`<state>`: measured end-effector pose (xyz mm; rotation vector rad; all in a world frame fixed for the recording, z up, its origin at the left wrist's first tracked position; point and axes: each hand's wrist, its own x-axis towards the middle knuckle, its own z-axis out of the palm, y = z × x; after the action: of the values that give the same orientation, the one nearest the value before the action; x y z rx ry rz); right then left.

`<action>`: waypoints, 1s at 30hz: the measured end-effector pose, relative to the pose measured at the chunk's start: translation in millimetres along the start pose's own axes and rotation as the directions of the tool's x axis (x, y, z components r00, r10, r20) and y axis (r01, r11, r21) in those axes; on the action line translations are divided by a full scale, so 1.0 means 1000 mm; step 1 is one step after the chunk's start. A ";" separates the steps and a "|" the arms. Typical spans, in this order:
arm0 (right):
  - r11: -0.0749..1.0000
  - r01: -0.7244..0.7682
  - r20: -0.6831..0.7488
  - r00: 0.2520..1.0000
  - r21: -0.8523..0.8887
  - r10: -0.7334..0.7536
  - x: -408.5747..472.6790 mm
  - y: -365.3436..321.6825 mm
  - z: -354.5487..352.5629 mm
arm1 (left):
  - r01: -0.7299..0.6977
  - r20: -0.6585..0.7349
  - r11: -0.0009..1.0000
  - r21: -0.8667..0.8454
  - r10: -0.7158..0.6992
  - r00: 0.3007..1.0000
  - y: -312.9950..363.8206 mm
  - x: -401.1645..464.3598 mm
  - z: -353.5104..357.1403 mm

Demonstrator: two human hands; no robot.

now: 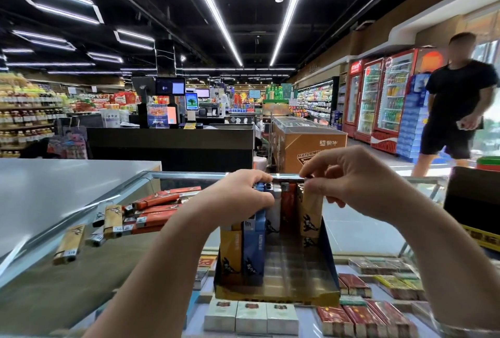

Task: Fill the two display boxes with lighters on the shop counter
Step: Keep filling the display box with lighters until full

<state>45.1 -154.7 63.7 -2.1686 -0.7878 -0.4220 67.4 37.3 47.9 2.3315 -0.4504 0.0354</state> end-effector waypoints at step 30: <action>0.984 -0.092 0.105 0.989 -0.156 0.109 0.006 0.018 0.011 | -0.005 -0.018 0.999 -0.043 0.005 1.000 -0.004 0.002 0.001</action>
<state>61.9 -153.0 50.2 -2.3794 -0.7237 -0.3185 70.7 39.0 44.7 2.2860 -0.4439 0.0487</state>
